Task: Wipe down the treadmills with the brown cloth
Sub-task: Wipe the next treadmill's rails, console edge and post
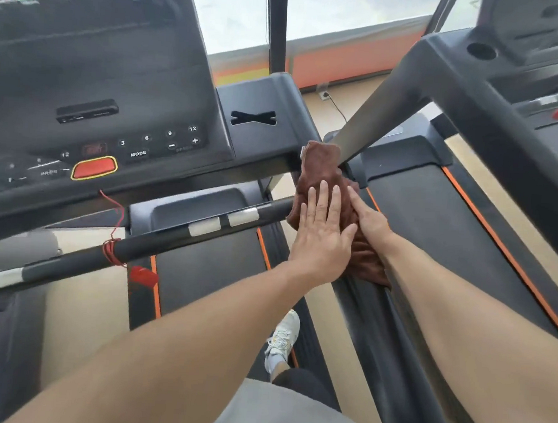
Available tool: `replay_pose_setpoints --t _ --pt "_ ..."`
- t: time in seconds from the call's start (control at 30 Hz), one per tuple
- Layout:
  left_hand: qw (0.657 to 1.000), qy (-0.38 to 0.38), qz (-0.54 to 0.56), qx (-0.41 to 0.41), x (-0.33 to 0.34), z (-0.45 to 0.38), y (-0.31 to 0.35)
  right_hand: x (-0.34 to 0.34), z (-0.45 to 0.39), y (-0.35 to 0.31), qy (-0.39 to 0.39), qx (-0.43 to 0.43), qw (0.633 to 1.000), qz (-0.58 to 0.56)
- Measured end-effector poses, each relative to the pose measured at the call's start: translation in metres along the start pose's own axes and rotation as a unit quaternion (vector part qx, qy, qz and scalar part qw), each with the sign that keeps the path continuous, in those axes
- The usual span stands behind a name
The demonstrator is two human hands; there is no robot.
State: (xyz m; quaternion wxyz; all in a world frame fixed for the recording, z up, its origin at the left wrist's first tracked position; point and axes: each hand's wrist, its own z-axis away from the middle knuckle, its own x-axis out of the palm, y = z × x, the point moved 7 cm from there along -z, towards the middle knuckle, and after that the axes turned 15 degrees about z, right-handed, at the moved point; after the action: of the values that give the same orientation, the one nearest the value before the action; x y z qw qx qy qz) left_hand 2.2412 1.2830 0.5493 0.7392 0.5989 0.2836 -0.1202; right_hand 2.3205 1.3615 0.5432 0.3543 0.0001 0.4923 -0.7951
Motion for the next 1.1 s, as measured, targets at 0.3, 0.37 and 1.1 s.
replay_pose_setpoints --t 0.3,0.37,1.1 --pt "0.929 -0.029 0.349 -0.122 0.09 0.143 -0.017 -0.005 0.091 0.052 0.001 -0.117 0.975 0.191" --pt "0.925 -0.037 0.358 -0.119 0.106 0.167 -0.014 -0.009 0.111 0.069 0.004 -0.121 0.961 0.249" --pt "0.843 0.114 0.5 -0.161 0.131 0.137 -0.014 0.013 0.088 0.045 0.047 -0.177 0.864 0.47"
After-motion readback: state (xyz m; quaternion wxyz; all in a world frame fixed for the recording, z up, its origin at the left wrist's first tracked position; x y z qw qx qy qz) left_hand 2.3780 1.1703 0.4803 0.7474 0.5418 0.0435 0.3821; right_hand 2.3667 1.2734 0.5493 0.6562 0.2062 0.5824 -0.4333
